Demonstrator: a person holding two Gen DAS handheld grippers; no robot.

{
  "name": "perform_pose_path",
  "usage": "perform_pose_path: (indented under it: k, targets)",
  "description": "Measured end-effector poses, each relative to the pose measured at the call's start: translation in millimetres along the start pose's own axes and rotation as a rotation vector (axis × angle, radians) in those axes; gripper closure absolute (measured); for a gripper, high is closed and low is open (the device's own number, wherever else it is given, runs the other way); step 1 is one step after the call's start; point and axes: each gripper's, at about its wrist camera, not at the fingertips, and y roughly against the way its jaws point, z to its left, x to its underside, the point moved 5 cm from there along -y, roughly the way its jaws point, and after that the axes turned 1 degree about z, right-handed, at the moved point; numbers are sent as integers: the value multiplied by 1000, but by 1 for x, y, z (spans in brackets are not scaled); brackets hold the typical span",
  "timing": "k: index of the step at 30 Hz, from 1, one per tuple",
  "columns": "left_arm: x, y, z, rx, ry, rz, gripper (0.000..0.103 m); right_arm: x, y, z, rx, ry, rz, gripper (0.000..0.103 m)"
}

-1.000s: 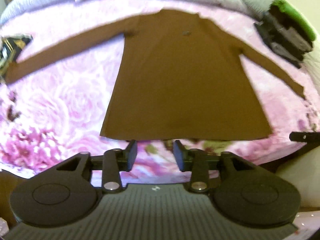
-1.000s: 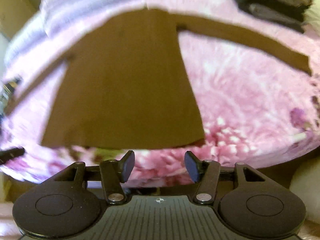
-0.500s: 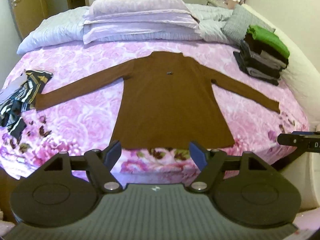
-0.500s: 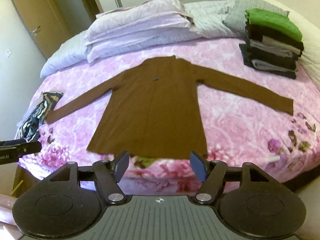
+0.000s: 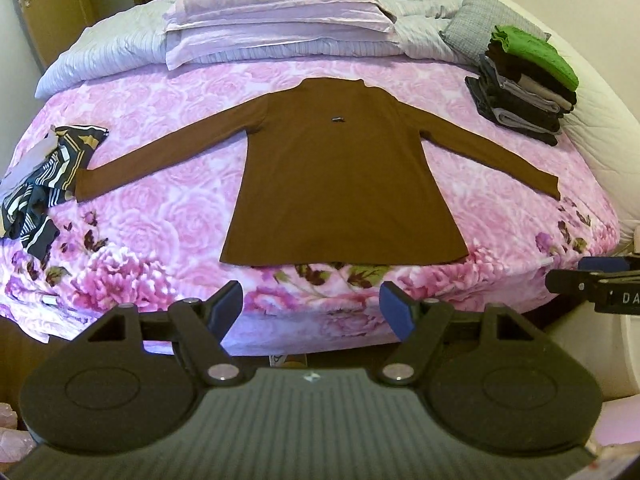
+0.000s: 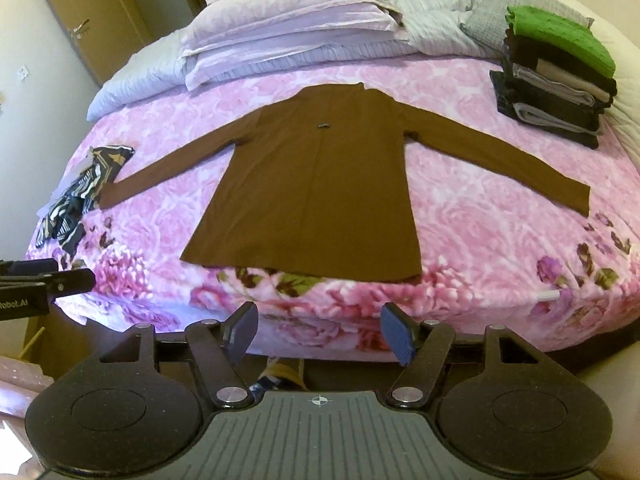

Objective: Fold large clothes

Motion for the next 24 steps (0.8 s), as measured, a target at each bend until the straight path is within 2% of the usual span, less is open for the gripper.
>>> perform_pose_path:
  k: [24]
  targets:
    - [5,4,-16,22,-41,6,31,15,14,-13,23,-23,3,38]
